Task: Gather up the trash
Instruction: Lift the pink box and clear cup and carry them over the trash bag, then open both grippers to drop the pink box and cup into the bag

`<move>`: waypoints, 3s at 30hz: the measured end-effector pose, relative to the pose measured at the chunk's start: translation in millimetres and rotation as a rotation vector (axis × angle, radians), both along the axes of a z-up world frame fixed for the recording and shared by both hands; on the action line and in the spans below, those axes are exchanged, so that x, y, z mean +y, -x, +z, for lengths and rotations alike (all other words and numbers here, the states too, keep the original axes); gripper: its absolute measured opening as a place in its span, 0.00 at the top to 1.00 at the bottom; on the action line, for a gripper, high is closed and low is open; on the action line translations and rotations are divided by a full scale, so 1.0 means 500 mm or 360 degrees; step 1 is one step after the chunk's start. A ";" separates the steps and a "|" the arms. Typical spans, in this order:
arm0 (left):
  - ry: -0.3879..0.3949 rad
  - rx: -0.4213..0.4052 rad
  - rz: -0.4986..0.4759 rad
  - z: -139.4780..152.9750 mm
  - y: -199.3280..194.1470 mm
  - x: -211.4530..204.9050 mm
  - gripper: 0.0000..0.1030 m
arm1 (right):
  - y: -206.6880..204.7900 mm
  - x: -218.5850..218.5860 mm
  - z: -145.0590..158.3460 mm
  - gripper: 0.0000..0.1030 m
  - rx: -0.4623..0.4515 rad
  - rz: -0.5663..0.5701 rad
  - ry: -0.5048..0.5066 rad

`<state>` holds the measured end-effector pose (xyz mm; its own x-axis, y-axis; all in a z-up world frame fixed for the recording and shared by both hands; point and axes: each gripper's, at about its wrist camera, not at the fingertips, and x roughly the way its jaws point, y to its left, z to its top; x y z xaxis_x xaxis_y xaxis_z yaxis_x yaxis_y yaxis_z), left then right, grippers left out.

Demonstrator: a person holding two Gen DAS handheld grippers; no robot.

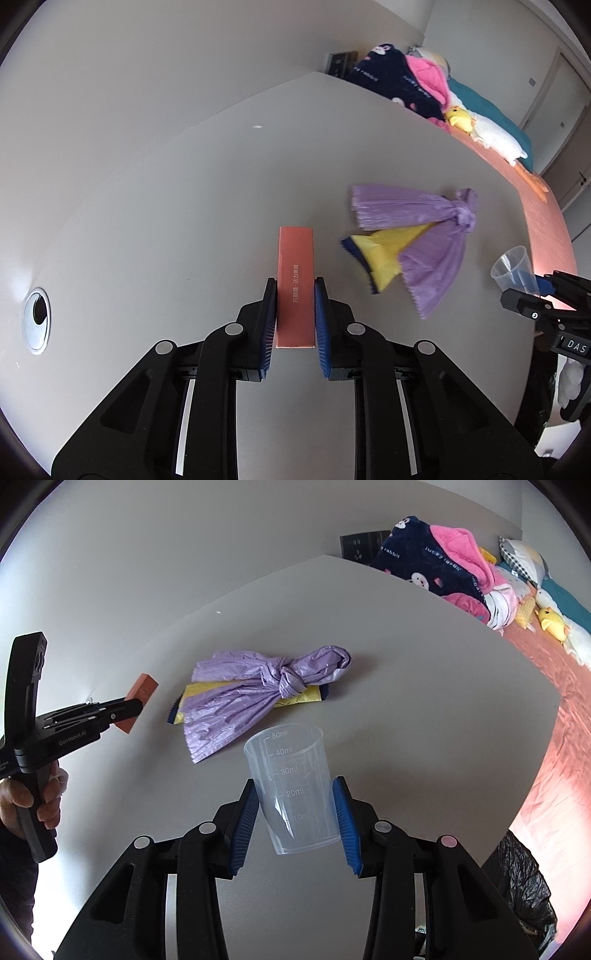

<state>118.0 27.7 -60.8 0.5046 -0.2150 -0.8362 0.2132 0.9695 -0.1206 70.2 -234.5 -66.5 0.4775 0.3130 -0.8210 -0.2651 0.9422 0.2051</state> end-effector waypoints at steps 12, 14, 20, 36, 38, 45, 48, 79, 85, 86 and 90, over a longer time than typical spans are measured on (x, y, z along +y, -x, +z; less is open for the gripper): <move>0.0076 -0.0020 -0.0167 0.046 0.028 -0.098 0.82 | 0.069 -0.054 0.075 0.58 -0.0128 -0.0094 -0.0088; 0.0087 -0.0020 -0.0197 0.052 0.036 -0.115 0.82 | 0.086 -0.067 0.089 0.58 -0.0153 -0.0118 -0.0110; 0.0104 -0.0038 -0.0312 0.074 0.050 -0.176 0.82 | 0.130 -0.102 0.123 0.58 -0.0214 -0.0173 -0.0140; 0.0159 -0.0054 -0.0586 0.102 0.121 -0.321 0.82 | 0.223 -0.207 0.152 0.58 -0.0284 -0.0385 -0.0151; 0.0163 -0.0049 -0.0614 0.103 0.124 -0.339 0.82 | 0.232 -0.219 0.151 0.58 -0.0286 -0.0418 -0.0154; 0.0186 -0.0025 -0.0726 0.105 0.148 -0.394 0.82 | 0.267 -0.261 0.154 0.58 -0.0297 -0.0514 -0.0141; 0.0190 -0.0015 -0.0769 0.105 0.158 -0.416 0.82 | 0.285 -0.278 0.153 0.58 -0.0301 -0.0545 -0.0144; 0.0215 0.0210 -0.1433 0.100 0.273 -0.588 0.03 | 0.438 -0.409 0.220 0.29 -0.0423 -0.0861 -0.0184; 0.0212 0.0182 -0.1458 0.089 0.293 -0.594 0.07 | 0.477 -0.432 0.243 0.15 -0.0545 -0.1059 -0.0047; 0.0201 0.0178 -0.1451 0.087 0.291 -0.594 0.07 | 0.478 -0.435 0.242 0.15 -0.0543 -0.1064 -0.0054; 0.0197 0.0166 -0.1427 0.088 0.291 -0.586 0.07 | 0.480 -0.437 0.234 0.15 -0.0527 -0.1062 -0.0075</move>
<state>-27.5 -265.4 -17.1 0.0281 -0.5818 -0.8129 0.8631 0.4243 -0.2738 -169.5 -453.2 50.2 0.7983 -0.0987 -0.5942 0.3054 0.9166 0.2580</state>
